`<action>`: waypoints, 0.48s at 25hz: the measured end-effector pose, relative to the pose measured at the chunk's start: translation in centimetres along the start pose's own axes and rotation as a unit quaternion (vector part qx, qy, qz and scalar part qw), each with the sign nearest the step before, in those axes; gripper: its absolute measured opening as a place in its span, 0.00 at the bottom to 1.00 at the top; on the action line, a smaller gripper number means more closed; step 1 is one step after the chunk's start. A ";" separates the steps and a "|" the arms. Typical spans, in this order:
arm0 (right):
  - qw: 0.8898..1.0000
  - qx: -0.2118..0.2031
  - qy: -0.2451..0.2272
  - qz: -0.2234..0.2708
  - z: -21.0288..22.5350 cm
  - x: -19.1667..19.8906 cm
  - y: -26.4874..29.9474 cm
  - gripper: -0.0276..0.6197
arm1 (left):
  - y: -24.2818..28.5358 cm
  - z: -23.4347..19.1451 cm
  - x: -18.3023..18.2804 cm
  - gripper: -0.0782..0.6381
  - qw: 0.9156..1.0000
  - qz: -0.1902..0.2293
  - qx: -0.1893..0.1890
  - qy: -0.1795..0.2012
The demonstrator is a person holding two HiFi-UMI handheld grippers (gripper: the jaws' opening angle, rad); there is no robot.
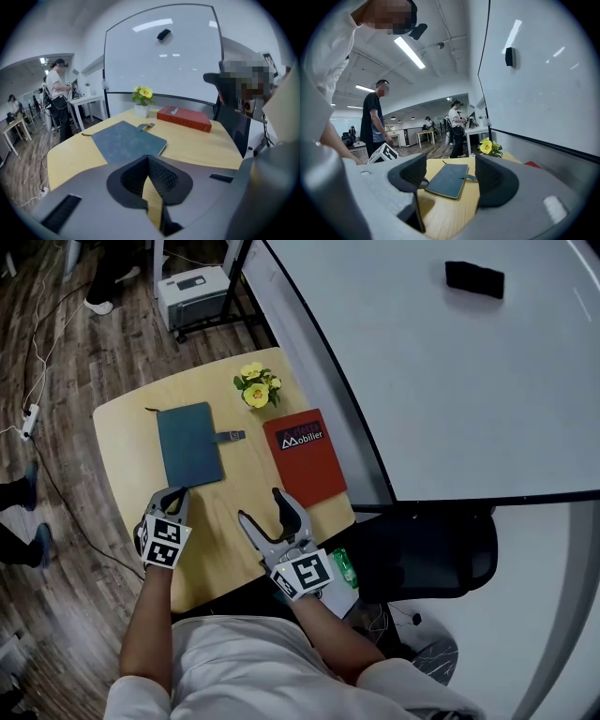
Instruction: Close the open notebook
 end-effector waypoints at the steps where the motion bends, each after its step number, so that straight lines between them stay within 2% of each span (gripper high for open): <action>1: 1.000 -0.001 -0.001 0.003 0.0 -0.2 0.0 0.55 | -0.7 -0.2 -0.4 0.12 1.000 0.022 0.001 -0.012; 5: 1.000 -0.006 -0.007 0.018 0.0 -1.4 -0.3 0.55 | -4.0 -0.7 -2.6 0.12 0.991 0.121 0.007 -0.055; 9: 0.999 -0.012 -0.013 0.037 -0.3 -2.7 -0.7 0.55 | -7.9 -1.6 -4.3 0.12 0.970 0.219 0.006 -0.105; 12: 0.998 -0.022 -0.016 0.049 -1.1 -3.8 -1.6 0.55 | -11.2 -1.5 -5.2 0.12 0.957 0.269 0.000 -0.112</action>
Point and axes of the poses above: the fingertips, and each gripper's own axes: y forward along the fingers, z to its right, x out of its underside, the point moved 8 cm from there along -y, backward along the fingers, and after that the axes turned 4 degrees about x, right-handed, at the moved point
